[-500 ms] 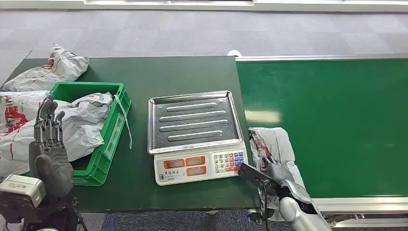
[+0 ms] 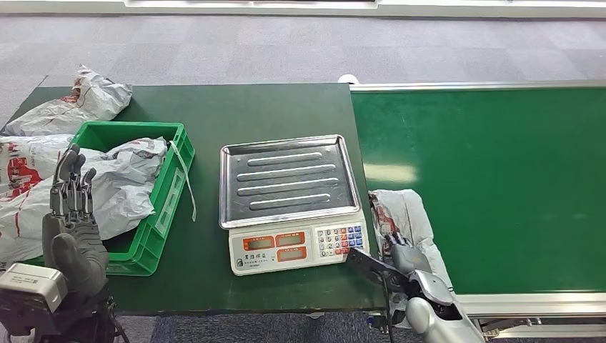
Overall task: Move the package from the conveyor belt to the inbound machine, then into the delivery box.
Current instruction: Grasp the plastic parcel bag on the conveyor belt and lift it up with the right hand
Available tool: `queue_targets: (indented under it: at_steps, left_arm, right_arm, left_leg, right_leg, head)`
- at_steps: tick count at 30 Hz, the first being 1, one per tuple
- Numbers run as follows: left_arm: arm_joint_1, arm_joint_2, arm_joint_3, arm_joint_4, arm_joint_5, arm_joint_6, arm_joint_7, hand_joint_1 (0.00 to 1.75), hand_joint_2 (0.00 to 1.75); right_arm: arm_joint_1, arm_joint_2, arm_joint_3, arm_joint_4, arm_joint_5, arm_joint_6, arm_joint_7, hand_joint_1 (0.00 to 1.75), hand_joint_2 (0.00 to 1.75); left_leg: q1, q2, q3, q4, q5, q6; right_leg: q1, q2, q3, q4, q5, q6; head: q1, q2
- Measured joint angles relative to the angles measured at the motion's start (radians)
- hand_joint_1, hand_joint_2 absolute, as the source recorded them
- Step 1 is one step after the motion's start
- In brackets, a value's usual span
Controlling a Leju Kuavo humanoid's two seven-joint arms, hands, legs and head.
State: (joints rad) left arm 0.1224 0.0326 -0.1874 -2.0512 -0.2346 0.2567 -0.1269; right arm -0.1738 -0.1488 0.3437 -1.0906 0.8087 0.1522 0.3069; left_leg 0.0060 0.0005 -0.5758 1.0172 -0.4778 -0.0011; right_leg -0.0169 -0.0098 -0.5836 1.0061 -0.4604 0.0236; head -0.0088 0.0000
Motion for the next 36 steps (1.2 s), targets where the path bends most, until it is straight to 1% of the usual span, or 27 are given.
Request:
queue_targets:
  at_steps: [6,16,19,23,26,29,33,36]
  left_arm:
    - [0.012,-0.006,0.008,-0.015,0.000,0.000,0.001,0.00,0.00]
    - [0.020,-0.013,0.013,-0.028,0.000,0.000,0.002,0.00,0.00]
    - [0.030,-0.014,0.016,-0.037,0.000,0.000,-0.001,0.00,0.00]
    - [0.049,-0.014,0.029,-0.050,0.005,0.005,-0.017,0.00,0.00]
    - [0.065,-0.014,0.039,-0.060,0.006,0.014,-0.036,0.00,0.00]
    - [0.082,-0.013,0.046,-0.070,0.010,0.024,-0.059,0.00,0.00]
    - [0.090,-0.012,0.054,-0.073,0.016,0.039,-0.080,0.00,0.00]
    - [0.088,-0.011,0.055,-0.073,0.016,0.054,-0.085,0.00,0.00]
  right_arm:
    - [0.001,0.000,0.012,-0.006,0.063,-0.030,0.015,1.75,1.75]
    - [0.011,0.000,0.013,-0.031,0.101,-0.048,0.025,1.75,1.75]
    - [0.039,-0.005,0.008,-0.079,0.135,-0.066,0.040,1.75,1.75]
    - [0.086,-0.028,-0.026,-0.197,0.196,-0.080,0.053,1.75,1.75]
    - [0.115,-0.065,-0.069,-0.302,0.251,-0.087,0.057,1.75,1.75]
    - [0.138,-0.127,-0.141,-0.425,0.311,-0.082,0.049,1.75,1.75]
    - [0.138,-0.244,-0.263,-0.560,0.355,-0.063,0.017,1.75,1.75]
    - [0.115,-0.334,-0.324,-0.615,0.361,-0.050,-0.007,1.75,1.75]
  left_leg:
    - [0.000,0.000,0.000,0.000,0.000,0.000]
    - [0.000,0.000,0.000,0.000,0.000,0.000]
    - [0.000,0.000,0.000,0.000,0.000,0.000]
    - [0.000,0.000,-0.001,0.000,-0.001,0.000]
    - [-0.001,0.000,-0.001,0.000,-0.001,0.000]
    - [-0.003,0.000,-0.002,0.000,-0.001,0.000]
    - [-0.004,0.000,-0.001,0.001,-0.001,0.001]
    - [-0.004,0.000,-0.001,0.001,-0.001,0.001]
  right_leg:
    - [0.000,0.000,0.000,0.000,0.000,0.000]
    - [0.000,0.000,0.000,0.000,0.000,0.000]
    - [0.000,0.000,-0.001,0.000,0.000,0.000]
    - [0.000,0.000,-0.002,0.000,0.000,0.000]
    - [-0.001,0.000,-0.002,0.000,-0.001,0.000]
    - [-0.003,-0.001,-0.002,0.000,-0.001,0.000]
    - [-0.004,0.000,-0.001,0.000,0.000,0.001]
    - [-0.004,0.000,-0.001,0.000,0.001,0.002]
  head:
    - [0.000,0.000]
    - [0.000,0.000]
    - [0.000,0.000]
    - [0.000,0.000]
    - [0.000,0.000]
    - [0.000,0.000]
    - [0.000,0.000]
    - [0.000,0.000]
